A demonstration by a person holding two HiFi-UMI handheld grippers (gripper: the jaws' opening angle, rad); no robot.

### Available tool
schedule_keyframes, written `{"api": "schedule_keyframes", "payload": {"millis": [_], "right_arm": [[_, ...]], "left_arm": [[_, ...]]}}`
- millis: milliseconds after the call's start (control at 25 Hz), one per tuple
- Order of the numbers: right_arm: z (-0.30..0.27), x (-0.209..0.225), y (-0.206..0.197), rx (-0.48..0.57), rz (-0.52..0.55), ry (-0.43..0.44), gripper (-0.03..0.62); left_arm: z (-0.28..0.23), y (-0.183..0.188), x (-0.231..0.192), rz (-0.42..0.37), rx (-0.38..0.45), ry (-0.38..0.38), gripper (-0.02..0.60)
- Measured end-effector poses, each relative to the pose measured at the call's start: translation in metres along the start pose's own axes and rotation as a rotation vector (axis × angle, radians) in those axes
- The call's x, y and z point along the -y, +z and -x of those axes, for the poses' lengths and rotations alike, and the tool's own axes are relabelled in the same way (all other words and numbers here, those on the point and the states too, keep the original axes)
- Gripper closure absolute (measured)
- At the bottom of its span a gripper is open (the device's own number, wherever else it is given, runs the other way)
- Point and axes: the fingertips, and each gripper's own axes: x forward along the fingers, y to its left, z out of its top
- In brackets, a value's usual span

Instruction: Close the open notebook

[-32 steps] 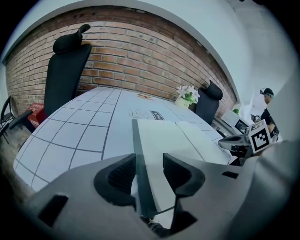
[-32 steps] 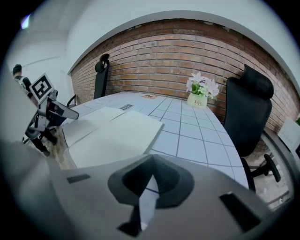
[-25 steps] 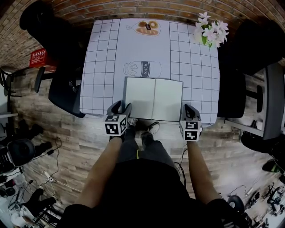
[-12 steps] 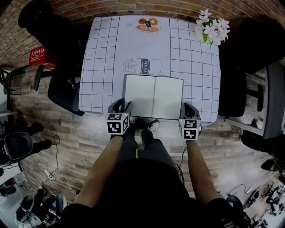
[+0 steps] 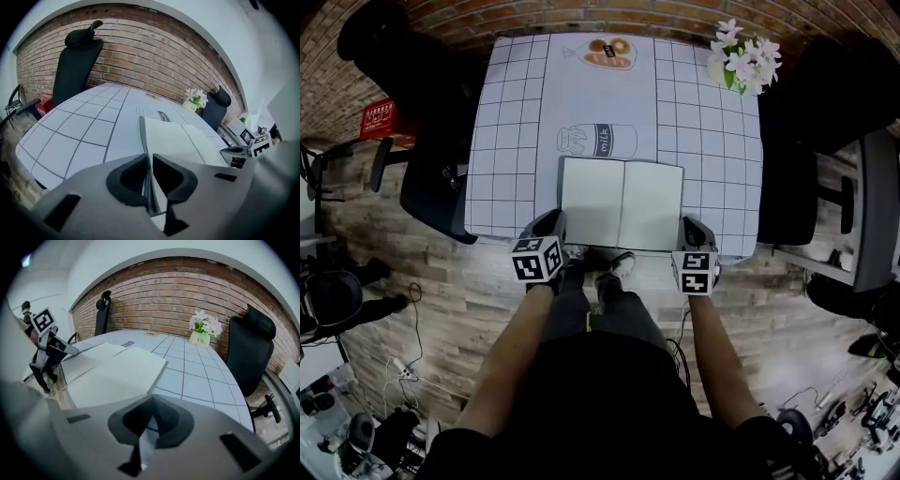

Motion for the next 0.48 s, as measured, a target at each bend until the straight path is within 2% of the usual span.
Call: {"api": "schedule_keyframes", "payload": {"millis": [480], "right_arm": [[-0.001, 0.0, 0.0, 0.008, -0.011, 0.004, 0.58]], "left_arm": [[0.011, 0.013, 0.009, 0.065, 0.06, -0.06, 0.552]]}}
